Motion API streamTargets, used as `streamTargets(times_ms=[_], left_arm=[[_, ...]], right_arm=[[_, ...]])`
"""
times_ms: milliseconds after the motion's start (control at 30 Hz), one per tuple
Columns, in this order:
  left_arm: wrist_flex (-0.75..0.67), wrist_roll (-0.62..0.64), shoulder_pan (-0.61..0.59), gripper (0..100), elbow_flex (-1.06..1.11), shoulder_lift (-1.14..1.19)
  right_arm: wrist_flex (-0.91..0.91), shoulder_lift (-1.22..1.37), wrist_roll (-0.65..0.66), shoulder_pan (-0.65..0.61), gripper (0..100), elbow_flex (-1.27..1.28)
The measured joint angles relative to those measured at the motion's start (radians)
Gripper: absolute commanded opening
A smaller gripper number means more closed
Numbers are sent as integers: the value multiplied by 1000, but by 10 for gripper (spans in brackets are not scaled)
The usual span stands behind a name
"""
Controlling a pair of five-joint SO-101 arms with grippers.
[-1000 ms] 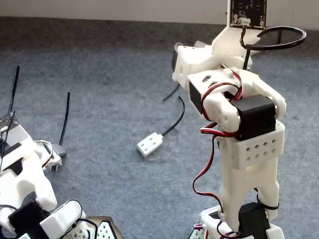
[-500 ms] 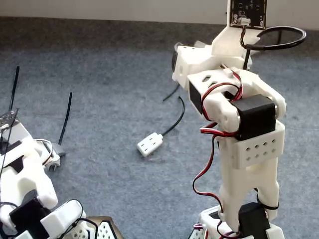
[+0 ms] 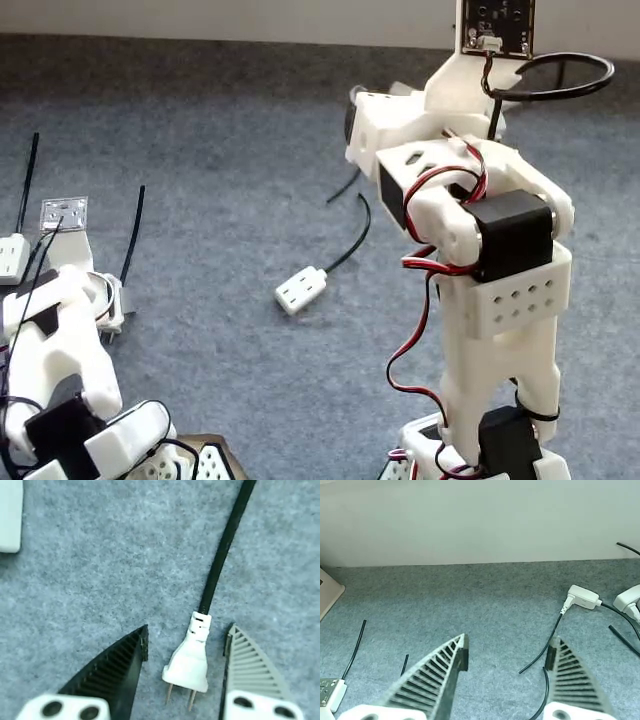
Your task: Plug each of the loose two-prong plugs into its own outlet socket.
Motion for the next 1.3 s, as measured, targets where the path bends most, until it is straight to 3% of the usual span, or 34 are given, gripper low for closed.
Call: streamTargets(times_ms=[500,767,1000,1300], left_arm=[[362,-40,121,266,-112,3],[373,-37,193,266,-123,3],[373,38,242,266,-123,3],[239,46,265,266,-123,3]], right_arm=[[0,0,0,0,250,0],[0,0,0,0,250,0],[0,0,0,0,250,0],[0,0,0,0,250,0]])
